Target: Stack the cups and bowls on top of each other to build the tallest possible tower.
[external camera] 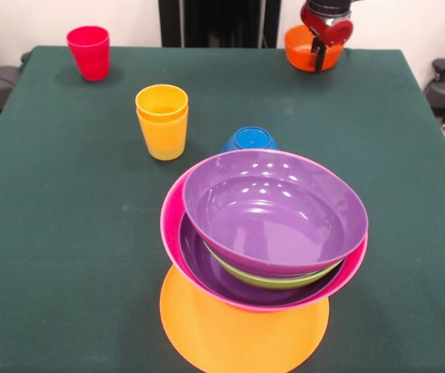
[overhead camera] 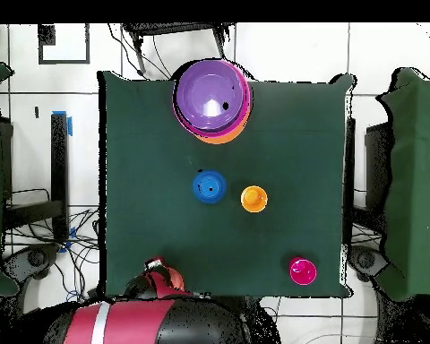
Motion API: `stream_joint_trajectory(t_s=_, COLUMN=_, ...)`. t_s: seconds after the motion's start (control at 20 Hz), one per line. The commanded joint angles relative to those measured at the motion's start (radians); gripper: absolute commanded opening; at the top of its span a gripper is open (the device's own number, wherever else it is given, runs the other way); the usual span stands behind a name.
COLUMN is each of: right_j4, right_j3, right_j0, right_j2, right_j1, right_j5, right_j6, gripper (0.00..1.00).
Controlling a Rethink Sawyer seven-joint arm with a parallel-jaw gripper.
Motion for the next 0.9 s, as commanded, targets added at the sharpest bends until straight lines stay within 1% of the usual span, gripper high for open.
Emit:
stream_joint_trajectory(t_s=0.05, right_j4=-0.024, right_j3=-0.108, right_j0=-0.001, right_j2=0.027, right_j1=0.032, right_j5=-0.038, right_j6=0.118, gripper=0.00)
stream_joint_trajectory(t_s=0.1, right_j4=-0.027, right_j3=-0.102, right_j0=-0.009, right_j2=0.024, right_j1=0.008, right_j5=-0.012, right_j6=0.110, gripper=0.00)
stream_joint_trajectory(t_s=0.2, right_j4=-0.007, right_j3=-0.072, right_j0=-0.016, right_j2=-0.001, right_j1=-0.099, right_j5=0.088, right_j6=0.083, gripper=0.00)
stream_joint_trajectory(t_s=0.3, right_j4=0.020, right_j3=-0.068, right_j0=0.005, right_j2=-0.053, right_j1=-0.208, right_j5=0.205, right_j6=0.029, gripper=0.00)
stream_joint_trajectory(t_s=0.4, right_j4=0.026, right_j3=-0.105, right_j0=0.037, right_j2=-0.119, right_j1=-0.279, right_j5=0.298, right_j6=-0.032, gripper=0.00)
stream_joint_trajectory(t_s=0.45, right_j4=0.026, right_j3=-0.138, right_j0=0.055, right_j2=-0.156, right_j1=-0.303, right_j5=0.366, right_j6=-0.062, gripper=0.00)
stream_joint_trajectory(t_s=0.6, right_j4=0.004, right_j3=-0.250, right_j0=0.115, right_j2=-0.256, right_j1=-0.336, right_j5=0.518, right_j6=-0.100, gripper=0.00)
stream_joint_trajectory(t_s=0.7, right_j4=-0.025, right_j3=-0.316, right_j0=0.136, right_j2=-0.294, right_j1=-0.344, right_j5=0.584, right_j6=-0.095, gripper=0.00)
stream_joint_trajectory(t_s=0.8, right_j4=-0.056, right_j3=-0.377, right_j0=0.142, right_j2=-0.314, right_j1=-0.352, right_j5=0.655, right_j6=-0.084, gripper=0.00)
stream_joint_trajectory(t_s=0.9, right_j4=-0.076, right_j3=-0.442, right_j0=0.165, right_j2=-0.350, right_j1=-0.350, right_j5=0.730, right_j6=-0.067, gripper=0.00)
